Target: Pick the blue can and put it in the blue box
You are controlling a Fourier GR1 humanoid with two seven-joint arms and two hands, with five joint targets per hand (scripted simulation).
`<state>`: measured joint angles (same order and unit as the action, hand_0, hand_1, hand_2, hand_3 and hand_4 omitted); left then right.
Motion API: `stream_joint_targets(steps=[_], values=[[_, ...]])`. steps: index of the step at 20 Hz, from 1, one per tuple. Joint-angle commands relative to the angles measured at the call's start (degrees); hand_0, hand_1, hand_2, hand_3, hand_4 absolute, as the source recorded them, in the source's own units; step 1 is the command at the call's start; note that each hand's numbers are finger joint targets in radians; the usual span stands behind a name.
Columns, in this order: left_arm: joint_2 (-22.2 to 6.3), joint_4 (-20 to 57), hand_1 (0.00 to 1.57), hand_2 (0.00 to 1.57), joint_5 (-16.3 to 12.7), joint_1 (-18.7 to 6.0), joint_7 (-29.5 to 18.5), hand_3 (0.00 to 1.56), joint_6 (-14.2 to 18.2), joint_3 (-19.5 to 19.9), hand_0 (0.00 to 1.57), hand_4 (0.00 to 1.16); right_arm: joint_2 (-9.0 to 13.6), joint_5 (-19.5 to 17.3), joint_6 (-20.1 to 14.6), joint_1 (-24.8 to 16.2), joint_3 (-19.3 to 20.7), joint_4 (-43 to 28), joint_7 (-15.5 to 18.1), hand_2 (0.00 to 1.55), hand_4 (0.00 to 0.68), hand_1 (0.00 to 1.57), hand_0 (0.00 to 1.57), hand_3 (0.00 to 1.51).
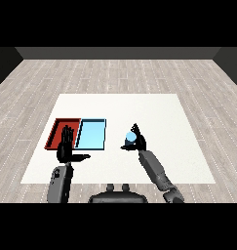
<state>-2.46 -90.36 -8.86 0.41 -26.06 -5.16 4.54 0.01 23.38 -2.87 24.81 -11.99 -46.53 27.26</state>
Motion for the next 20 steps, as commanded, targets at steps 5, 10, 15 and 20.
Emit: stream_joint_targets(steps=[5, 10, 15, 20], values=[[-0.5, -3.3, 0.00, 0.00, 0.2, 1.5, 1.5, 0.00, 0.0, -0.1, 0.00, 0.00, 0.0, 1.8, 0.3, 2.3, -1.5, 2.2, -0.3, 0.00, 0.000, 0.00, 0.00, 0.00], [1.1, 2.4, 0.00, 0.00, -0.1, -0.1, -2.9, 0.00, -0.4, -0.2, 0.00, 0.00, 0.0, 6.8, -3.0, 5.2, -5.2, 7.4, 3.3, 0.00, 0.000, 0.00, 0.00, 0.00], [0.3, -1.6, 0.00, 0.00, -0.1, -0.5, 2.0, 0.00, 0.7, -0.5, 0.00, 0.00, 0.0, 2.7, -3.9, 6.3, -2.2, 12.2, 6.1, 1.39, 0.397, 1.34, 1.34, 1.33], [0.2, -3.1, 0.00, 0.00, -1.1, -0.4, 2.7, 0.00, 0.0, -0.7, 0.00, 0.00, 0.0, 0.4, -9.1, 7.8, -2.9, 12.1, 0.2, 1.48, 0.676, 1.56, 1.56, 1.44]])
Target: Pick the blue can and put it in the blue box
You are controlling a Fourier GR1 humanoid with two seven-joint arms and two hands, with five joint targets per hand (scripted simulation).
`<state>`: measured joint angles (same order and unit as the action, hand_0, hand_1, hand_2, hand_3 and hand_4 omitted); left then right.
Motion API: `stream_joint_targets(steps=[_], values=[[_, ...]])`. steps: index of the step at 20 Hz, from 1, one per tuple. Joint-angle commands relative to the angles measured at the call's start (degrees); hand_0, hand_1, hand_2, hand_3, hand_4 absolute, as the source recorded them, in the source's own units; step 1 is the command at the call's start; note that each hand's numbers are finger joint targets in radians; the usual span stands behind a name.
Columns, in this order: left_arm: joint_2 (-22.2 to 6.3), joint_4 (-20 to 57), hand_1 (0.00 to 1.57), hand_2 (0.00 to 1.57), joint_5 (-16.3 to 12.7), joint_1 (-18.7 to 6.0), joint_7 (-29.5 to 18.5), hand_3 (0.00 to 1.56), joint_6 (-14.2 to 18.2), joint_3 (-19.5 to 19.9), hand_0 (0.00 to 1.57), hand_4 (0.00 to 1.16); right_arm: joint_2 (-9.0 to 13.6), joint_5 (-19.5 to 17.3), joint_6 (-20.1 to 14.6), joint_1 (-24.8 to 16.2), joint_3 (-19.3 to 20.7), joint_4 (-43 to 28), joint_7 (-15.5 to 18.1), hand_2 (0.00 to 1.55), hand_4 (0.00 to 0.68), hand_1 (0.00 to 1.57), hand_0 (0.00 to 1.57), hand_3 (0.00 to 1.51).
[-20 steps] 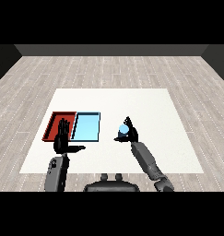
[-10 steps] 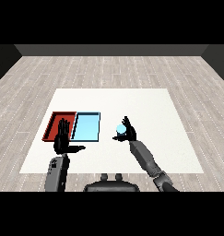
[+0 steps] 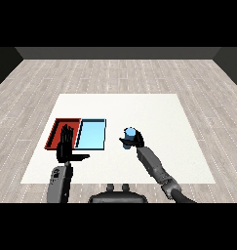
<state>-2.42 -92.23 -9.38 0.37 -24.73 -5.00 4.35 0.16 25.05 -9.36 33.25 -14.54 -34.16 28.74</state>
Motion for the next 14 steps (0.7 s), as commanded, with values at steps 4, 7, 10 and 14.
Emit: stream_joint_targets(steps=[4, 7, 10, 14], values=[[-0.2, 3.1, 0.00, 0.00, 0.1, 2.8, -5.9, 0.00, -2.7, 0.5, 0.00, 0.00, -0.1, -2.0, -5.9, -3.9, -3.2, -7.4, -4.0, 1.49, 0.680, 1.55, 1.55, 1.44], [-0.5, 2.1, 0.00, 0.00, -0.4, 3.8, -4.3, 0.00, -3.4, 0.3, 0.00, 0.00, 2.2, -4.5, -1.6, -1.8, 1.6, -8.4, -5.1, 1.47, 0.662, 1.54, 1.54, 1.42], [1.1, 6.7, 0.00, 0.00, 2.3, -4.3, -1.7, 0.00, 1.8, -1.1, 0.00, 0.00, 0.2, -6.6, -3.5, -2.3, 0.7, -9.5, -2.7, 1.46, 0.657, 1.50, 1.50, 1.42], [0.6, 9.8, 0.00, 0.00, 4.5, -2.5, -4.2, 0.00, 0.1, -2.8, 0.00, 0.00, 0.9, -9.1, -4.2, -5.0, -0.8, -17.2, -5.8, 1.45, 0.649, 1.47, 1.47, 1.41]])
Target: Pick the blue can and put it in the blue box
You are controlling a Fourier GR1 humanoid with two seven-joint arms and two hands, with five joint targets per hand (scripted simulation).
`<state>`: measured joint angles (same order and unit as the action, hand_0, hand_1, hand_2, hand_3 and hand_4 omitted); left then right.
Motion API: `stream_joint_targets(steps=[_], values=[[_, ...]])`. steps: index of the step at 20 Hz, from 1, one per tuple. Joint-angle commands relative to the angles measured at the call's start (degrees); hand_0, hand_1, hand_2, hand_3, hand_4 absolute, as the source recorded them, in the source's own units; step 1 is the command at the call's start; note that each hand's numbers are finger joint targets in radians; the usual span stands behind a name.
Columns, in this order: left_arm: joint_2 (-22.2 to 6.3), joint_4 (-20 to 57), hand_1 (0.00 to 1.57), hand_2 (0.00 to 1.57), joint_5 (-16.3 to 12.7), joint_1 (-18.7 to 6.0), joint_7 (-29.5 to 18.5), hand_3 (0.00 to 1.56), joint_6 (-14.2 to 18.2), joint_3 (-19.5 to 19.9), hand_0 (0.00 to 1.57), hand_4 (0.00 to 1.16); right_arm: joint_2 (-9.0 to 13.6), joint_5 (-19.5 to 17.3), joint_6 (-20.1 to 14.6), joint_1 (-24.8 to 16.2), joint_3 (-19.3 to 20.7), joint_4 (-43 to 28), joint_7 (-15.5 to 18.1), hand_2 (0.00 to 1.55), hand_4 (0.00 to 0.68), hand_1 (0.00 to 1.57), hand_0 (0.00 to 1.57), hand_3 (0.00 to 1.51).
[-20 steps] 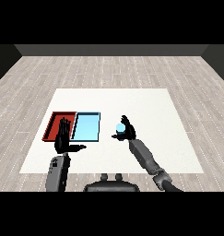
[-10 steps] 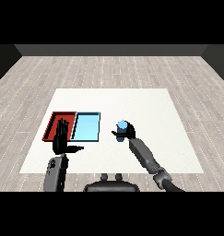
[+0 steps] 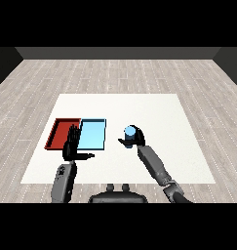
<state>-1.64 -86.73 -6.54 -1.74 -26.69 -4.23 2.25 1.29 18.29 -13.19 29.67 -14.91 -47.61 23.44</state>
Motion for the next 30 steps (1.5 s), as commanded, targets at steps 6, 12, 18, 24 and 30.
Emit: stream_joint_targets(steps=[6, 12, 18, 24, 30], values=[[1.6, 3.1, 0.00, 0.00, 0.7, -0.8, 1.7, 0.00, 1.7, -6.8, 0.00, 0.00, 2.8, -2.4, 2.5, -0.7, 1.5, -11.8, -3.5, 1.44, 0.651, 1.47, 1.47, 1.41], [1.6, 3.9, 0.00, 0.00, 1.4, -1.7, 4.6, 0.00, 2.9, -10.8, 0.00, 0.00, 1.1, -5.0, 2.8, -1.6, 1.6, -15.4, -1.6, 1.45, 0.660, 1.43, 1.43, 1.42], [1.3, 0.4, 0.00, 0.00, 0.4, -0.5, 8.4, 0.00, 1.8, -11.0, 0.00, 0.00, -1.1, -8.8, 3.1, -2.2, 2.3, -20.0, -5.2, 1.44, 0.654, 1.43, 1.43, 1.41], [1.6, 8.2, 0.00, 0.00, 0.1, -9.7, 7.6, 0.00, 11.1, -17.0, 0.00, 0.00, 0.5, -8.7, 4.7, -5.0, 1.9, -24.2, -7.5, 1.43, 0.661, 1.43, 1.43, 1.41], [1.6, 16.2, 0.00, 0.00, -2.9, -13.5, 3.8, 0.00, 13.9, -21.1, 0.00, 0.00, -1.3, -8.8, 3.6, -0.4, 1.8, -18.7, -5.3, 1.45, 0.661, 1.42, 1.42, 1.41]])
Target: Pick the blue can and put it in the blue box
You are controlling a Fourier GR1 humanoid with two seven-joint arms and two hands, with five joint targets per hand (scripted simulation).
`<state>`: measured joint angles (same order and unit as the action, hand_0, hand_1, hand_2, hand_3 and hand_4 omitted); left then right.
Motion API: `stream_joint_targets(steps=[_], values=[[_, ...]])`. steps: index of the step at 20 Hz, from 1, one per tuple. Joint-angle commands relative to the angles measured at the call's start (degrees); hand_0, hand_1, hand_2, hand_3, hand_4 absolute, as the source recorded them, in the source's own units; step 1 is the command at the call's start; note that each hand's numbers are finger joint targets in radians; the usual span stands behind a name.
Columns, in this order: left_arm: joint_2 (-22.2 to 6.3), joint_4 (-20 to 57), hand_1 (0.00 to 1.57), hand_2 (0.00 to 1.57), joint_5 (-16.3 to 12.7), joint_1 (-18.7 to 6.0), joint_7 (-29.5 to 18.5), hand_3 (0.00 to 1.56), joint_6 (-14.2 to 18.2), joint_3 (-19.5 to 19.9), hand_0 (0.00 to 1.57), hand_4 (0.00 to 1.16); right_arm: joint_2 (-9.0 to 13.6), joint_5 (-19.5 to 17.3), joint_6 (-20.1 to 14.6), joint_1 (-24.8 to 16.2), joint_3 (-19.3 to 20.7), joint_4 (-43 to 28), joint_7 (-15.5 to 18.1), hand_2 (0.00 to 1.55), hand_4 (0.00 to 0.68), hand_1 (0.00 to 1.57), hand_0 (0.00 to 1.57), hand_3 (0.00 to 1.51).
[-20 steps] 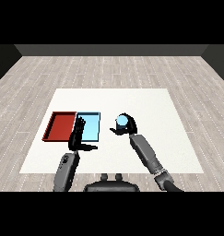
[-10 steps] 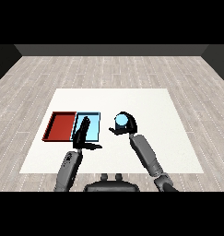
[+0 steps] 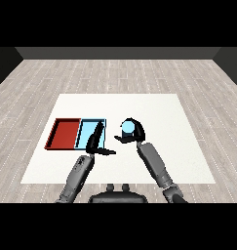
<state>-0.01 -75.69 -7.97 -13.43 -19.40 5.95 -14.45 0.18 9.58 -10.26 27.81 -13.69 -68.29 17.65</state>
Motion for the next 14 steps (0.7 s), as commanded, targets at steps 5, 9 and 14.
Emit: stream_joint_targets(steps=[5, 9, 14], values=[[0.0, 5.1, 0.00, 0.00, -0.5, -0.3, -1.3, 0.00, 0.4, -1.2, 0.00, 0.00, -0.2, 1.9, 0.0, -1.4, -3.5, 0.6, 2.7, 1.45, 0.662, 1.40, 1.40, 1.41], [0.0, 12.0, 0.00, 0.00, -3.8, -5.5, -2.7, 0.00, 3.5, -3.7, 0.00, 0.00, -0.2, 0.1, 1.1, 1.1, -1.5, -2.3, -2.1, 1.44, 0.669, 1.40, 1.40, 1.40], [0.0, 13.0, 0.00, 0.00, -6.7, -9.3, -0.5, 0.00, 9.3, -9.1, 0.00, 0.00, -0.2, -0.3, -0.2, -1.7, -4.4, -7.7, -2.7, 1.45, 0.682, 1.40, 1.40, 1.41]])
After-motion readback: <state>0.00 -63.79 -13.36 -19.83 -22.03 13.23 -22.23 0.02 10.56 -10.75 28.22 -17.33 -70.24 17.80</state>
